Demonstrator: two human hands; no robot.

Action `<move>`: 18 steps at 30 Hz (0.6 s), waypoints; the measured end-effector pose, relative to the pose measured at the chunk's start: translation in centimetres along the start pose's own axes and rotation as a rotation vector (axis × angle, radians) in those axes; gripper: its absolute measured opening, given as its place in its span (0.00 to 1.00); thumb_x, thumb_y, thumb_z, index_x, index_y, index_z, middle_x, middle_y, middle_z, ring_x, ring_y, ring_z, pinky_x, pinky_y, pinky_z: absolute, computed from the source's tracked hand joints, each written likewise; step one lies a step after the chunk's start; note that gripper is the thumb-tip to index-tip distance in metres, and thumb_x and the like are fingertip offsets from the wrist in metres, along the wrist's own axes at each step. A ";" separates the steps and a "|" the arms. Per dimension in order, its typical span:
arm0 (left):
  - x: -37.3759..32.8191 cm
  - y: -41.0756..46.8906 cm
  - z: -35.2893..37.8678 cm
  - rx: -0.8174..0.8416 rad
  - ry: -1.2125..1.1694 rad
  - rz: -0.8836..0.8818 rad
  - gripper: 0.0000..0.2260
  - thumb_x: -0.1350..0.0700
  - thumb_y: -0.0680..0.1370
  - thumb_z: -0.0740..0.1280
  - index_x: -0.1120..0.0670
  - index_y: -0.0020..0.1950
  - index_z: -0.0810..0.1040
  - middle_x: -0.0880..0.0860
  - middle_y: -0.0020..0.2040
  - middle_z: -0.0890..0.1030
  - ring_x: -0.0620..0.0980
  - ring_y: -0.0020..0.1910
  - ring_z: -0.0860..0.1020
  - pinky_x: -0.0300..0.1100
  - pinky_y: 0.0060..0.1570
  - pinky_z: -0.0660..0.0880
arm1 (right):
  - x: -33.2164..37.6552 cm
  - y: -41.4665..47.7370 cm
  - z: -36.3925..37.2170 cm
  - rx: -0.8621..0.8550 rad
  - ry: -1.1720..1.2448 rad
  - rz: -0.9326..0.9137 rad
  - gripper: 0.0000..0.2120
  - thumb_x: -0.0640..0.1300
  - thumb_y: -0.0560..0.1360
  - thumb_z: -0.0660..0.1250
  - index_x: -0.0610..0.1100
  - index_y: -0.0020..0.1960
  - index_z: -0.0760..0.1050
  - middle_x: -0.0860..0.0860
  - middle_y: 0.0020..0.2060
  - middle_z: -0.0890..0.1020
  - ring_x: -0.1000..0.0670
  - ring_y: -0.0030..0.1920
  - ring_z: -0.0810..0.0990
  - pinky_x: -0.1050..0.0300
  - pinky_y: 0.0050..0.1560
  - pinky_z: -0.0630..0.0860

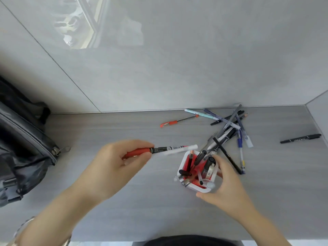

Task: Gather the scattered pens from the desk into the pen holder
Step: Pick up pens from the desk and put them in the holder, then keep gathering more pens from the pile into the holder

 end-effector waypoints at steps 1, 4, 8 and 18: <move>-0.8 0.0 0.5 0.044 0.074 0.035 0.09 0.54 0.73 0.69 0.38 0.40 0.80 0.37 0.41 0.82 0.34 0.41 0.79 0.22 0.39 0.71 | 0.1 -0.2 0.0 -0.009 0.000 -0.006 0.36 0.43 0.54 0.78 0.69 0.52 0.64 0.64 0.56 0.72 0.71 0.55 0.70 0.71 0.49 0.69; -1.9 0.3 2.8 0.210 0.382 0.114 0.05 0.52 0.73 0.67 0.44 0.46 0.81 0.44 0.41 0.81 0.39 0.43 0.77 0.34 0.47 0.74 | 0.1 -1.0 0.0 -0.023 -0.005 -0.010 0.37 0.41 0.56 0.78 0.69 0.53 0.63 0.63 0.56 0.72 0.71 0.55 0.70 0.70 0.50 0.69; -3.1 1.0 6.4 0.293 0.608 0.176 0.09 0.54 0.76 0.61 0.51 0.52 0.79 0.50 0.50 0.78 0.50 0.50 0.76 0.48 0.52 0.74 | 0.4 -2.3 0.4 -0.012 -0.048 -0.038 0.39 0.42 0.57 0.77 0.72 0.53 0.61 0.65 0.56 0.72 0.70 0.57 0.69 0.70 0.47 0.69; -4.2 0.0 10.4 0.108 0.293 0.374 0.23 0.48 0.70 0.68 0.44 0.63 0.66 0.46 0.57 0.72 0.46 0.57 0.70 0.28 0.55 0.65 | 1.0 -3.3 0.3 -0.060 0.072 -0.020 0.38 0.41 0.56 0.79 0.65 0.57 0.65 0.62 0.54 0.75 0.68 0.56 0.72 0.76 0.45 0.72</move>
Point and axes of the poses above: each hand's wrist, its own y-axis towards the middle knuckle, its own z-axis out of the palm, x = y × z, the point moved 6 cm from there along y, towards the middle knuckle
